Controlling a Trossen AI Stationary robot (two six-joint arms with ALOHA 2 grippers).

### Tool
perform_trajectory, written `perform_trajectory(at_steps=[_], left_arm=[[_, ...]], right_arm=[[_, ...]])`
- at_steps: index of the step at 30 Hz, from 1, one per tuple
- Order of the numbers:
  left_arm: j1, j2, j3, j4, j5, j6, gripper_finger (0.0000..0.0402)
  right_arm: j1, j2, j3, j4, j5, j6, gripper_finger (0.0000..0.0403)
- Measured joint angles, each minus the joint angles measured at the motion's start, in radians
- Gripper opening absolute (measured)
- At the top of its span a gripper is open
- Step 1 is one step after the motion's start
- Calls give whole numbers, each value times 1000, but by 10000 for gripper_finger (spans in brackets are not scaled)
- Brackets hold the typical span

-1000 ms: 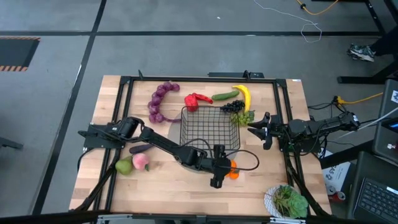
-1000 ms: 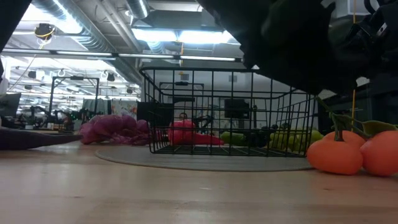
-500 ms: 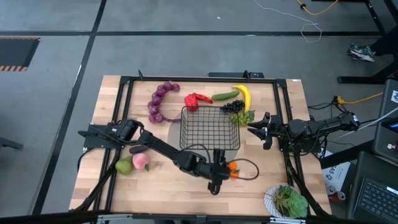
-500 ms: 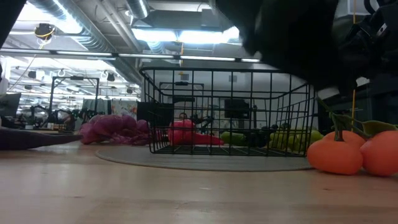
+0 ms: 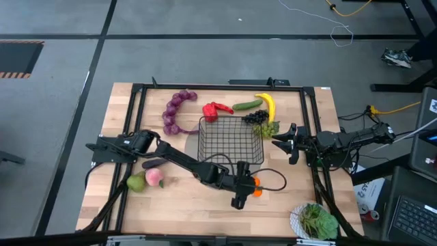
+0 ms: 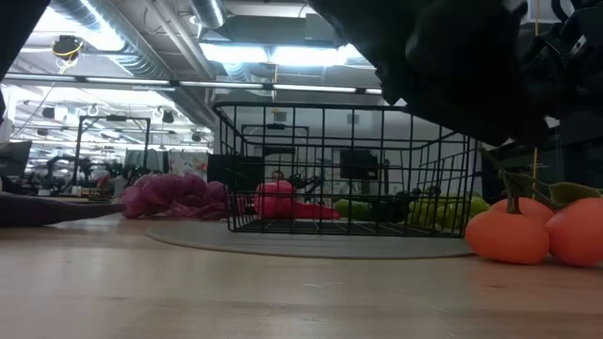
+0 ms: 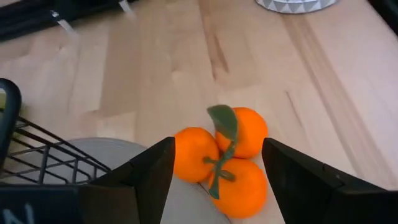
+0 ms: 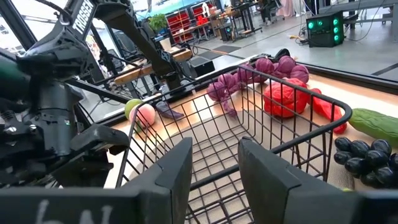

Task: Build produce basket
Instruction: Put the tangerine into the wire basket

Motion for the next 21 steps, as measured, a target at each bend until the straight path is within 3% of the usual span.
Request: perform_trajectory(at_steps=[14, 21], left_arm=[[1, 0, -1, -8, -36, 65, 237], [-45, -11, -3, 18, -168, 151, 237]], right_arm=[[0, 0, 0, -3, 0, -28, 130], [0, 0, 0, -3, 0, -27, 130]])
